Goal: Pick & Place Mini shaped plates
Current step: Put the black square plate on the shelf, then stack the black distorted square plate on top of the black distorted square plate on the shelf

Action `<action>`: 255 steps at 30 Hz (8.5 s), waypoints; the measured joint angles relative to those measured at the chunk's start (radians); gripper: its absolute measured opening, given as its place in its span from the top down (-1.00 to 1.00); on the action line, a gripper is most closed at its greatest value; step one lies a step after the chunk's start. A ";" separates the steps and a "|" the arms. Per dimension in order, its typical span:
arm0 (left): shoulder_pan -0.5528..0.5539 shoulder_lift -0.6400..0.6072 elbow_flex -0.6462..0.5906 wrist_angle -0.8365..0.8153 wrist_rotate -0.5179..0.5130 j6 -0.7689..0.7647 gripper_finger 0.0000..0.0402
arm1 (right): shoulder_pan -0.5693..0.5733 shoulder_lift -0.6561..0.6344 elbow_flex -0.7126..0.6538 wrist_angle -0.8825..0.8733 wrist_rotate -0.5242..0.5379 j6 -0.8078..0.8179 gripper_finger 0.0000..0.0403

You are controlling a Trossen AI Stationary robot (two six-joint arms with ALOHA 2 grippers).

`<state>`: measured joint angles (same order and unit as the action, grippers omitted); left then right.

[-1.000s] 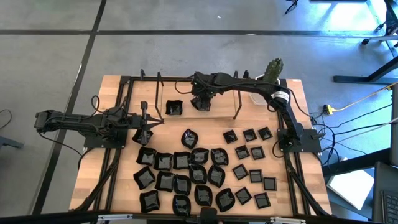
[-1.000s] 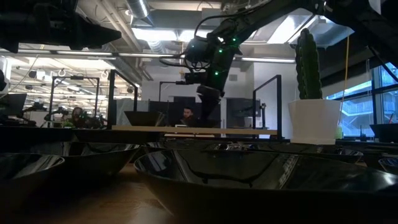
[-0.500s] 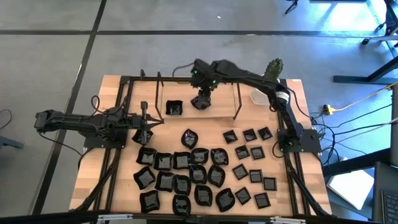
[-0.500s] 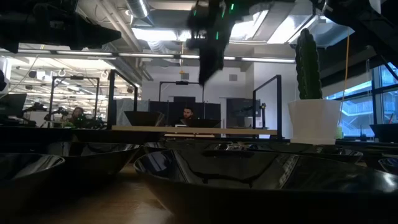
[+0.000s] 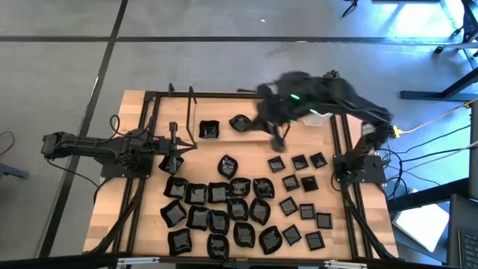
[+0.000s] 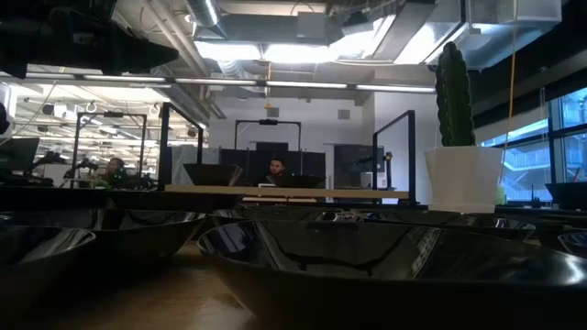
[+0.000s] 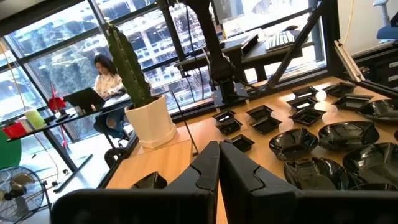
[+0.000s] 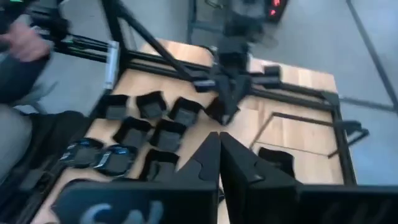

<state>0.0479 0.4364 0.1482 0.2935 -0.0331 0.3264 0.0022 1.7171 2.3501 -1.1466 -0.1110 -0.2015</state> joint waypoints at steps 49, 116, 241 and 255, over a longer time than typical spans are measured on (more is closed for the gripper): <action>0.000 0.000 0.000 0.002 -0.003 -0.008 0.99 | -0.339 -0.670 -1.672 0.899 -0.201 -0.176 0.96; 0.000 0.000 0.000 -0.015 -0.003 -0.017 0.96 | 0.171 -0.073 -1.490 0.606 0.353 0.071 0.27; 0.000 0.000 0.000 -0.029 -0.002 -0.017 0.99 | -0.019 -0.731 -0.983 0.504 -0.209 -0.034 0.97; 0.000 0.000 0.000 -0.019 -0.001 -0.011 0.99 | 0.001 -1.239 -1.714 1.082 -0.135 0.071 0.98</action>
<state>0.0483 0.4366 0.1478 0.2745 -0.0341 0.3157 0.0036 0.4784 0.6359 -0.0648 -0.2464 -0.1305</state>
